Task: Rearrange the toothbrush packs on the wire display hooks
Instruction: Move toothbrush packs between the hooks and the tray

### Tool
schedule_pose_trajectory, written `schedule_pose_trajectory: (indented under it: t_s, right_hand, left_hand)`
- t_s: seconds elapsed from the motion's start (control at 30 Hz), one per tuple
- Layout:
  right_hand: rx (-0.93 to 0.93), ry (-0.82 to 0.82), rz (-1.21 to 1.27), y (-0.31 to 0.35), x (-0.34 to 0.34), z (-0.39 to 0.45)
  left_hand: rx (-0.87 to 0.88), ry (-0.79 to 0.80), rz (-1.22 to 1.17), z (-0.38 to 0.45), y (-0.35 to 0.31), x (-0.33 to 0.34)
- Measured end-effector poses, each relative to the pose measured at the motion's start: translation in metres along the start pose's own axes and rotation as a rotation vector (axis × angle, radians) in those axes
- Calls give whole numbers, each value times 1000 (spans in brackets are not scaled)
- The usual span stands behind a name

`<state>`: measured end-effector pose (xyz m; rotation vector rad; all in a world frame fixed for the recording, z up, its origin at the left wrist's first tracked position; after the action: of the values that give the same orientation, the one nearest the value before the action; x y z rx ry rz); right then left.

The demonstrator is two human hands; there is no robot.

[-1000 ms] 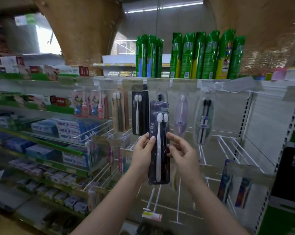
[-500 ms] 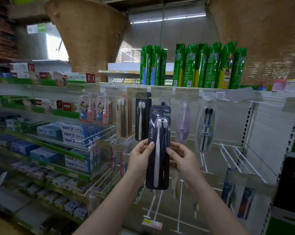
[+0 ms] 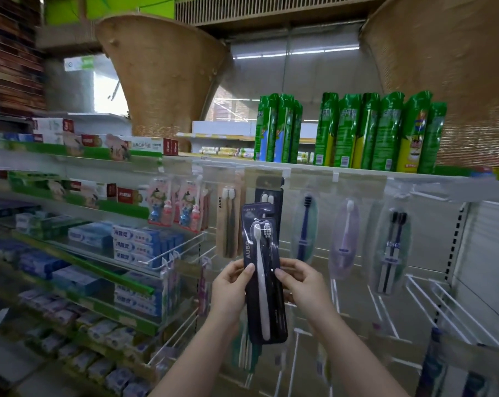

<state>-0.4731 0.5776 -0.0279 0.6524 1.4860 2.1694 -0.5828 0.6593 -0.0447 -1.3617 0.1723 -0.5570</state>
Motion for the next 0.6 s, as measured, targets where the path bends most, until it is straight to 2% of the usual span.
schedule_pose_trajectory:
  t_s: [0.3,0.6]
  right_hand:
    - [-44,-97,-7,-10,41,84]
    - [-109,-272,15,-17,42,126]
  left_hand:
    - [-9,57,-4,104,-4,-14]
    - [134,171,63,158,-9,4]
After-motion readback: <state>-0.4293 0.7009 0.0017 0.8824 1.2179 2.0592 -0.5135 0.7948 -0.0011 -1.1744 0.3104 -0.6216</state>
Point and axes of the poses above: each hand's wrist, its own z-axis towards the middle knuckle, its own x-axis out of the palm, y = z × x, the point moved 1 cm from there along z, towards the middle knuckle, and after that the axes turned 12 degrees about z, right-handed, at the moved point
